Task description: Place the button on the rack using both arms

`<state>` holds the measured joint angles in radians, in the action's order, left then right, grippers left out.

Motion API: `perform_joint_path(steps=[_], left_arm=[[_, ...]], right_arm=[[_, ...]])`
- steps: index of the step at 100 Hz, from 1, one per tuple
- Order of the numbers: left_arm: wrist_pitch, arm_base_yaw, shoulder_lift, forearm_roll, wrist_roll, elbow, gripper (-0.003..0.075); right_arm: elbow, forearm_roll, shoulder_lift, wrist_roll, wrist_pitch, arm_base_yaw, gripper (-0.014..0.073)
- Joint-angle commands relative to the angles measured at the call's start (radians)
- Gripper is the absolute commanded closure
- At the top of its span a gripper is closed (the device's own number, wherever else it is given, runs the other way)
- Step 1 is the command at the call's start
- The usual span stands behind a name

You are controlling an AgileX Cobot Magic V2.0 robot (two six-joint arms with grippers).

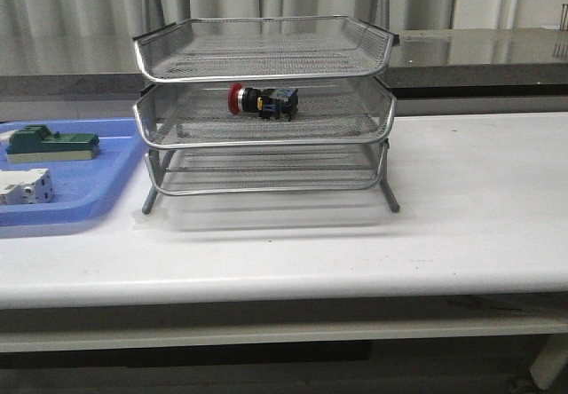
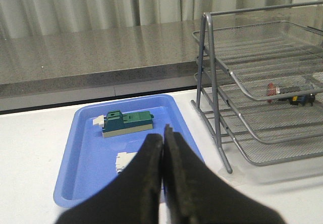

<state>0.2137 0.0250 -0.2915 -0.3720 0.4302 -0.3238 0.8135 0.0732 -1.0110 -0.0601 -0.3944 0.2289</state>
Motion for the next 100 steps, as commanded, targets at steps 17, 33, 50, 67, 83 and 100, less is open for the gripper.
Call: perform_joint_path(steps=[17, 33, 50, 67, 83, 100], left_arm=[[-0.073, -0.002, -0.007, -0.014, -0.008, -0.026, 0.0716], [-0.073, -0.002, -0.007, -0.014, -0.008, -0.026, 0.0716], [-0.073, -0.002, -0.007, -0.014, -0.008, -0.026, 0.0716], [-0.073, -0.002, -0.007, -0.014, -0.008, -0.026, 0.0716], [-0.073, -0.002, -0.007, -0.014, -0.008, -0.026, 0.0716], [-0.073, -0.002, -0.007, -0.014, -0.008, -0.026, 0.0716]], right_arm=[[-0.136, -0.008, 0.307, -0.01, 0.097, -0.068, 0.0651], [-0.219, -0.008, 0.461, -0.01, 0.093, -0.071, 0.0651], [-0.252, -0.008, 0.557, -0.01, 0.04, -0.071, 0.0651], [-0.252, -0.007, 0.569, -0.01, 0.021, -0.071, 0.0651], [-0.252, -0.007, 0.569, -0.01, 0.021, -0.071, 0.0651], [-0.252, -0.007, 0.569, -0.01, 0.023, -0.071, 0.0651]])
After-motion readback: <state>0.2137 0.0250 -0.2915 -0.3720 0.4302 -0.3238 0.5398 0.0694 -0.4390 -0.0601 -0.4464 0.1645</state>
